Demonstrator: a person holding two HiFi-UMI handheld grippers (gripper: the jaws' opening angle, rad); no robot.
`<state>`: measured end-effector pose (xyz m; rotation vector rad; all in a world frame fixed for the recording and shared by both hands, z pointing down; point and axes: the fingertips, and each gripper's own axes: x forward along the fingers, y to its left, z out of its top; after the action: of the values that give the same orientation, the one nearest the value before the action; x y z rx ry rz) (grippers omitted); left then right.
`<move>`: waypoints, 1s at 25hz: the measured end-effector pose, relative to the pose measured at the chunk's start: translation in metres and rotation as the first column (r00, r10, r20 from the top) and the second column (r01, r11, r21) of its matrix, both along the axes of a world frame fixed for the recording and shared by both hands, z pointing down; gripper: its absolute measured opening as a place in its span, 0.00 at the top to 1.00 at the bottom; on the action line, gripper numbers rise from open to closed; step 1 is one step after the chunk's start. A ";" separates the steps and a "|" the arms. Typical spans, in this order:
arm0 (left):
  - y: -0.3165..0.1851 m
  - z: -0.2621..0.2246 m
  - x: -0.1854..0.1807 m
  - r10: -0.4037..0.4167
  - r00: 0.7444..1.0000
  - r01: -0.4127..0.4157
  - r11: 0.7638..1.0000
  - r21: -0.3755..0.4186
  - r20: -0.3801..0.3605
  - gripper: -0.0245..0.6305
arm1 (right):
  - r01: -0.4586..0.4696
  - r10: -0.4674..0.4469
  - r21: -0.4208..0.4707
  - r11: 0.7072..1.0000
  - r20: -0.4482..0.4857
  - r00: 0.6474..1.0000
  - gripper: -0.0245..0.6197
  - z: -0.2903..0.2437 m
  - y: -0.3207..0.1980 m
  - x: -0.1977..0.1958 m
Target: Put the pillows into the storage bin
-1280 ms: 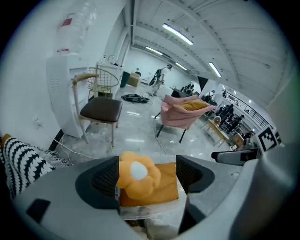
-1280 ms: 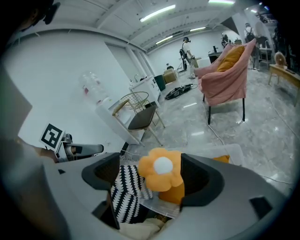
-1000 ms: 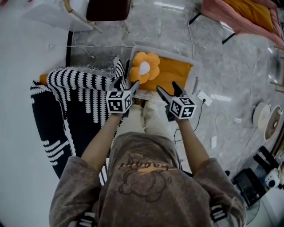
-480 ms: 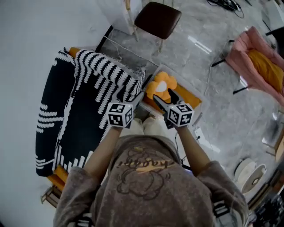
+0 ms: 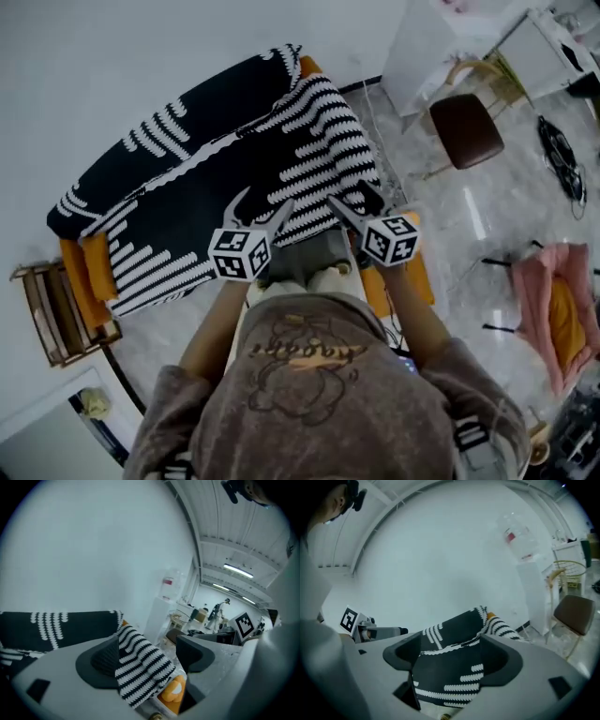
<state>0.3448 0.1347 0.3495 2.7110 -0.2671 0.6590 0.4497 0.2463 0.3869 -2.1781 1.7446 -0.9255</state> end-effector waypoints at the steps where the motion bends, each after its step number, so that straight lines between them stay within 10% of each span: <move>1: -0.026 -0.004 -0.024 -0.045 0.999 0.045 0.999 0.000 -0.007 0.41 | 0.039 -0.039 0.005 0.999 -0.002 0.999 0.38 -0.004 -0.029 -0.019; 6: -0.133 -0.016 -0.162 -0.250 0.968 0.250 0.968 -0.005 -0.036 0.41 | 0.224 -0.224 0.024 0.974 -0.001 0.975 0.38 -0.018 -0.157 -0.138; 11: -0.208 -0.019 -0.321 -0.465 0.883 0.466 0.885 -0.005 -0.067 0.41 | 0.431 -0.431 0.034 0.902 -0.008 0.902 0.38 -0.018 -0.259 -0.286; 17: -0.269 -0.022 -0.500 -0.678 0.731 0.681 0.733 0.004 -0.081 0.41 | 0.668 -0.668 0.017 0.744 -0.015 0.744 0.39 -0.019 -0.351 -0.463; 23: -0.294 -0.016 -0.651 -0.877 0.472 0.880 0.475 -0.016 -0.093 0.41 | 0.871 -0.870 -0.005 0.492 -0.033 0.492 0.38 -0.019 -0.422 -0.610; 25: -0.302 -0.014 -0.689 -0.903 0.420 0.906 0.423 -0.020 -0.088 0.41 | 0.897 -0.896 -0.008 0.442 -0.033 0.442 0.38 -0.018 -0.441 -0.648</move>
<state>-0.3437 -0.1669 0.3351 2.0775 -1.5944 0.1706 -0.1984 -0.1949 0.3686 -1.0592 2.9714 -1.0112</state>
